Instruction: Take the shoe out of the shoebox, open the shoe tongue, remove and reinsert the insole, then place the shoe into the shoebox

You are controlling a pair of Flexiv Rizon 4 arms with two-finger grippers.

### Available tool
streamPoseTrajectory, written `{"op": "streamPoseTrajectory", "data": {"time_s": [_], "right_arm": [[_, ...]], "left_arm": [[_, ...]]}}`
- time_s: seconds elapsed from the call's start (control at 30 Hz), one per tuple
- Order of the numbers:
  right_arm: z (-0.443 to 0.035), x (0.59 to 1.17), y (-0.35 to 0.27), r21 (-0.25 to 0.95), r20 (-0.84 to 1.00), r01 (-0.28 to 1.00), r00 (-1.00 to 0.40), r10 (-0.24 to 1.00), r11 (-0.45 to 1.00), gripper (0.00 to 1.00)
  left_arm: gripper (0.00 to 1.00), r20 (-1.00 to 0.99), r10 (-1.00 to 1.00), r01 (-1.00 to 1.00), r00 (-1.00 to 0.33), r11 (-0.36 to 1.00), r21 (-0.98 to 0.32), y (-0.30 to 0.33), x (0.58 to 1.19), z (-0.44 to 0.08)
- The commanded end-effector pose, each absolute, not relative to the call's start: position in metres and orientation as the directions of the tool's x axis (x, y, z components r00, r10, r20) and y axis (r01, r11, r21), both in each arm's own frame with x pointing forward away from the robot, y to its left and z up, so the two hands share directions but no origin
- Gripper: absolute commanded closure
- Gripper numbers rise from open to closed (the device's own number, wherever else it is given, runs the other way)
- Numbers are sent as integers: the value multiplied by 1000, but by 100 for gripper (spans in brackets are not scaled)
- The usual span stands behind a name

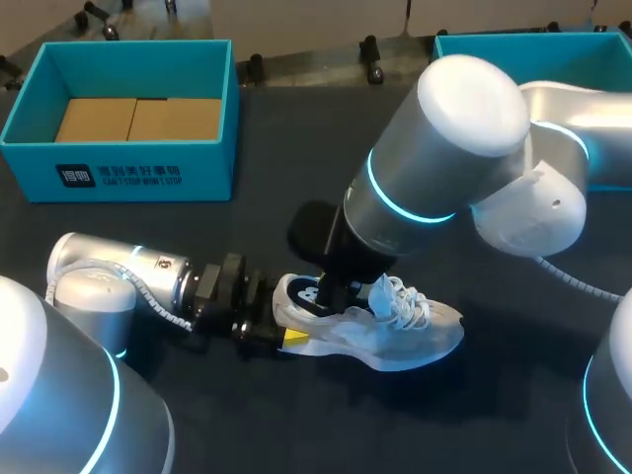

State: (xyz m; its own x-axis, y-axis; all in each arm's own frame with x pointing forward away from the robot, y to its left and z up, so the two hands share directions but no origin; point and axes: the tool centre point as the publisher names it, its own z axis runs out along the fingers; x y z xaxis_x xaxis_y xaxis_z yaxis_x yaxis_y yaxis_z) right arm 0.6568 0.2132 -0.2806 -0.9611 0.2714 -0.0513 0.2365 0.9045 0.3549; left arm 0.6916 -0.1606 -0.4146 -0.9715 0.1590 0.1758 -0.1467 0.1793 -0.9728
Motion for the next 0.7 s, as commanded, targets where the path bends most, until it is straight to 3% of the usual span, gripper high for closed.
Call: {"op": "streamPoseTrajectory", "data": {"time_s": [0.03,0.43,0.7], "right_arm": [[-268,657,204,347,-58,242,-959,278,906,71],[-270,675,197,350,-34,227,-966,255,909,73],[-272,678,199,350,-13,203,-975,222,914,67]], "left_arm": [[100,176,158,-147,-972,180,-973,-161,692,-416],[100,176,158,-147,-972,180,-973,-161,692,-416],[100,176,158,-147,-972,180,-973,-161,692,-416]]}}
